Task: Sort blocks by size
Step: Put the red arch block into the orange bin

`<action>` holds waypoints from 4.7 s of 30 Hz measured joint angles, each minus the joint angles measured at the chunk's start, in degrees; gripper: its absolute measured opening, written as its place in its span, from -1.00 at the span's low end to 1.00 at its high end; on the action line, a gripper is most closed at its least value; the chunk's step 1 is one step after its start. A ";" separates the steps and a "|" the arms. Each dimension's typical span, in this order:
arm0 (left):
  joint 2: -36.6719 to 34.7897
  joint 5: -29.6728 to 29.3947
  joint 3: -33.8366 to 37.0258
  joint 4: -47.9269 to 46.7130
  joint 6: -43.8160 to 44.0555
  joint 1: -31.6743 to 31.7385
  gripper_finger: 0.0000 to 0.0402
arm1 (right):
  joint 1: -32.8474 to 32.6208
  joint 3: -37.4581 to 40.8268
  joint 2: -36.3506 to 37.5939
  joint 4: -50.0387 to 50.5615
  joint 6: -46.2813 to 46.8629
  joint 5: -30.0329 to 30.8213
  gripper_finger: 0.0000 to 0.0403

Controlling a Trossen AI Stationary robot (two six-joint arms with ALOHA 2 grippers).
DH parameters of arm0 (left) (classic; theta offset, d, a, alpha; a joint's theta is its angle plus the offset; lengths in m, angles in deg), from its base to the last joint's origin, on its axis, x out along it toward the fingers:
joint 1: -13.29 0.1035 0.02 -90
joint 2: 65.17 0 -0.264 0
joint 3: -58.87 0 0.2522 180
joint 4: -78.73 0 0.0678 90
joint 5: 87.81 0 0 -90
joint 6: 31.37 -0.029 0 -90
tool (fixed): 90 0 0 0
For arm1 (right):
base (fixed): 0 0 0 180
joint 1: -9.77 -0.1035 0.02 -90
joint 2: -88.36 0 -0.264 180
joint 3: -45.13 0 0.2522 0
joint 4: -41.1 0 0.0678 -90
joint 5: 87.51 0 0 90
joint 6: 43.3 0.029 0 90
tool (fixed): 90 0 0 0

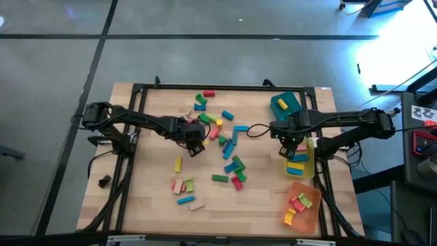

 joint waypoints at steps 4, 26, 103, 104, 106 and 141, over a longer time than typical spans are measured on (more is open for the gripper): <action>0.09 -0.54 2.49 0.51 0.59 0.02 -0.22 | 0.01 0.00 0.00 -0.06 -0.02 -0.02 -0.37; -0.11 0.20 11.62 9.87 6.87 0.22 -0.70 | 0.02 0.00 0.02 -14.69 -6.43 0.00 -0.37; -5.16 3.32 7.45 51.07 -6.37 -5.66 -0.83 | 0.02 0.02 -7.21 -67.49 -27.98 -10.56 0.13; -5.16 3.32 7.45 51.08 -6.31 -5.66 -0.83 | -0.01 0.02 -7.20 -67.49 -30.15 -10.87 0.13; -5.16 3.32 7.45 51.09 -6.29 -5.66 -0.85 | -0.03 0.02 -7.21 -67.49 -34.28 -11.02 0.13; -4.72 3.29 7.45 64.07 -9.71 -7.24 -0.82 | 0.00 -0.04 -8.02 -77.49 -39.45 -10.18 0.13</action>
